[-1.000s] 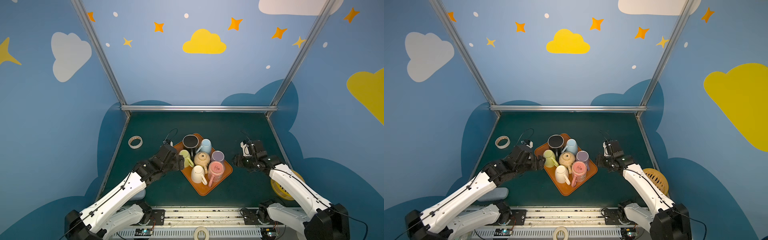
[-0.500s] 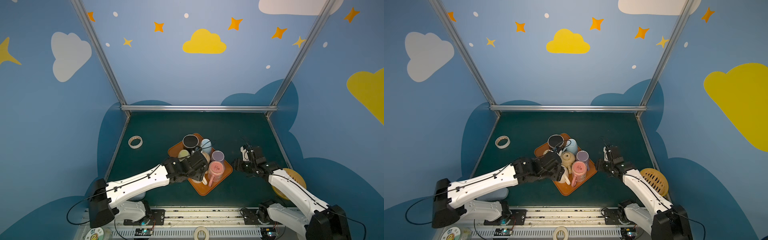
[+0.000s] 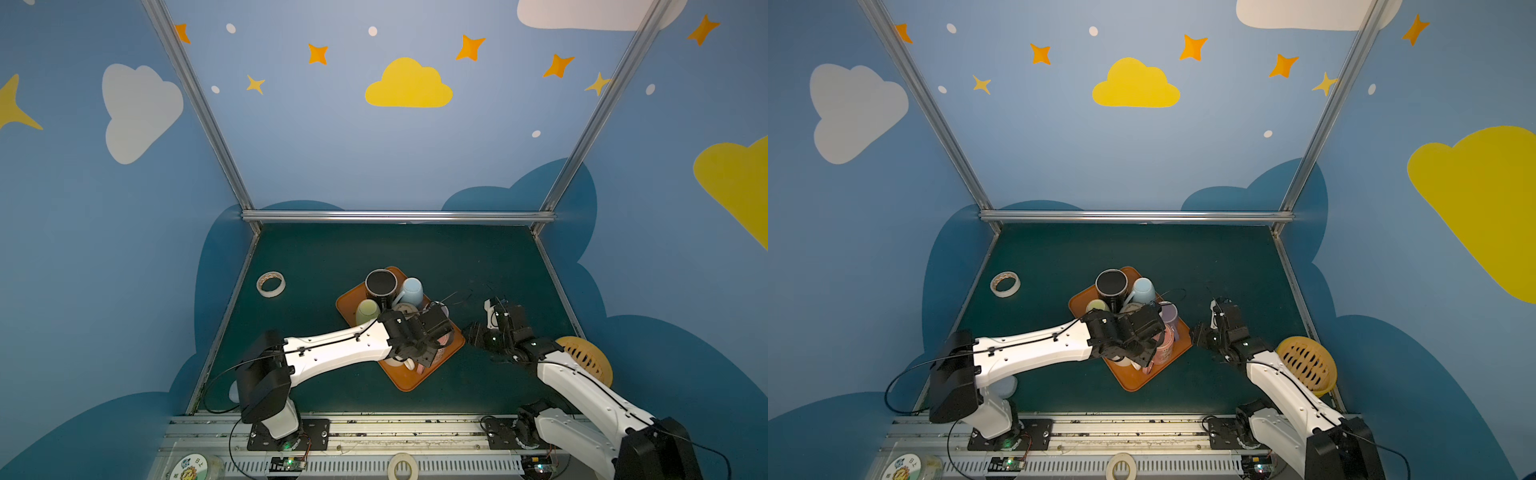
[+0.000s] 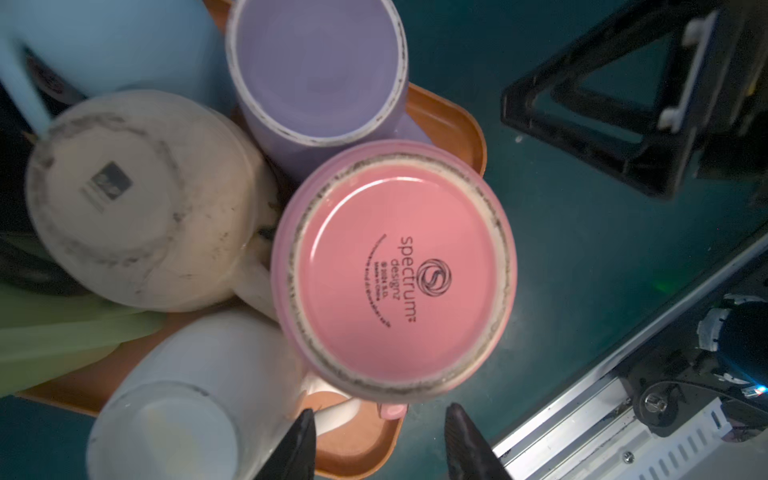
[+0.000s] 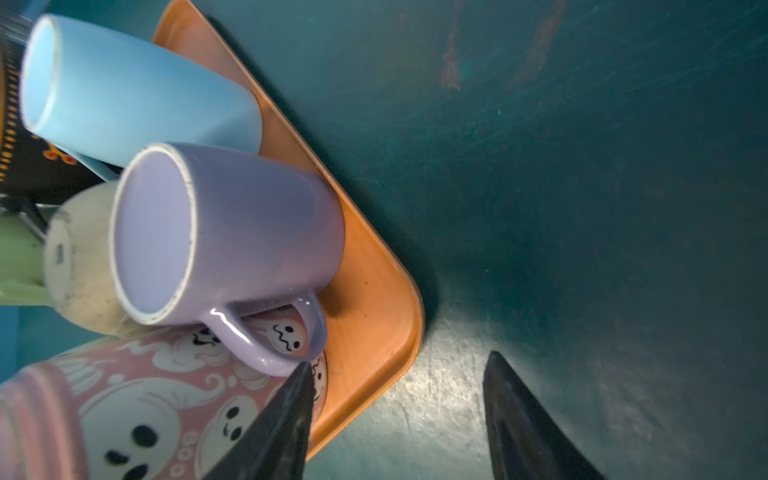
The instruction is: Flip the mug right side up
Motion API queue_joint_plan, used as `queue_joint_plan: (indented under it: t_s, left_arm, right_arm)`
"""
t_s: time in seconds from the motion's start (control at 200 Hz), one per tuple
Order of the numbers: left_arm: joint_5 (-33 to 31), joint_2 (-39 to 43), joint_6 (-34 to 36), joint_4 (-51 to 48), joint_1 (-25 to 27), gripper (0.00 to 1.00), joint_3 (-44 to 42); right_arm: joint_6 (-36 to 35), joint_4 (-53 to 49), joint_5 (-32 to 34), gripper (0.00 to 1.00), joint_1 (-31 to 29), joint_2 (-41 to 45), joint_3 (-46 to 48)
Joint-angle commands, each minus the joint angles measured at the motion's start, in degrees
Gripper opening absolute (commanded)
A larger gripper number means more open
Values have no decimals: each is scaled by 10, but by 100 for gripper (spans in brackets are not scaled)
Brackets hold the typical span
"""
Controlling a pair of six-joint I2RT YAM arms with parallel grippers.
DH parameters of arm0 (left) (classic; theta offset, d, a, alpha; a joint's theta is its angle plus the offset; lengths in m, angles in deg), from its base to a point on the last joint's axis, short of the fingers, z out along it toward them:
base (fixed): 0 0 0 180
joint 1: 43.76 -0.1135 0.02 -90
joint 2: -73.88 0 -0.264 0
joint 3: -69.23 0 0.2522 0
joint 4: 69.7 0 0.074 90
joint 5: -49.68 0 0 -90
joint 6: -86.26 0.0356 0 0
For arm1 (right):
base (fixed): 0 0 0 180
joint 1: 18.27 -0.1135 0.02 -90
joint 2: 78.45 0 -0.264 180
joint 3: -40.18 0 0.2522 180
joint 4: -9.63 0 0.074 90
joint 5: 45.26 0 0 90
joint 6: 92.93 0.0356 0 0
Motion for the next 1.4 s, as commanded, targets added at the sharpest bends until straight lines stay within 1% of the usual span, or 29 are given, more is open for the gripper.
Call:
queue_joint_plan:
  t_s: [0.0, 0.125, 0.19, 0.446, 0.726, 0.941, 1.187, 1.397]
  left_arm:
    - [8, -15, 2, -4, 6, 52, 12]
    - [4, -28, 0, -1, 13, 58, 14]
    - [2, -35, -3, -1, 14, 59, 14]
    - [-14, -67, -6, -3, 19, 54, 21]
    - [-39, -102, -5, -14, 21, 51, 36]
    - [-51, -115, -13, -17, 23, 45, 37]
    - [-47, -124, -15, -13, 22, 37, 38]
    - [-37, -126, -14, -5, 23, 27, 36]
  right_arm:
    - [13, 21, 4, 60, 2, 14, 22]
    - [13, 22, 0, 60, 3, 16, 28]
    - [14, 21, 1, 60, 3, 18, 28]
    - [14, 29, -5, 60, 4, 20, 31]
    - [14, 35, -10, 60, 4, 19, 35]
    - [14, 37, -13, 60, 5, 22, 37]
    - [13, 39, -14, 60, 5, 23, 38]
    - [13, 38, -15, 60, 5, 23, 37]
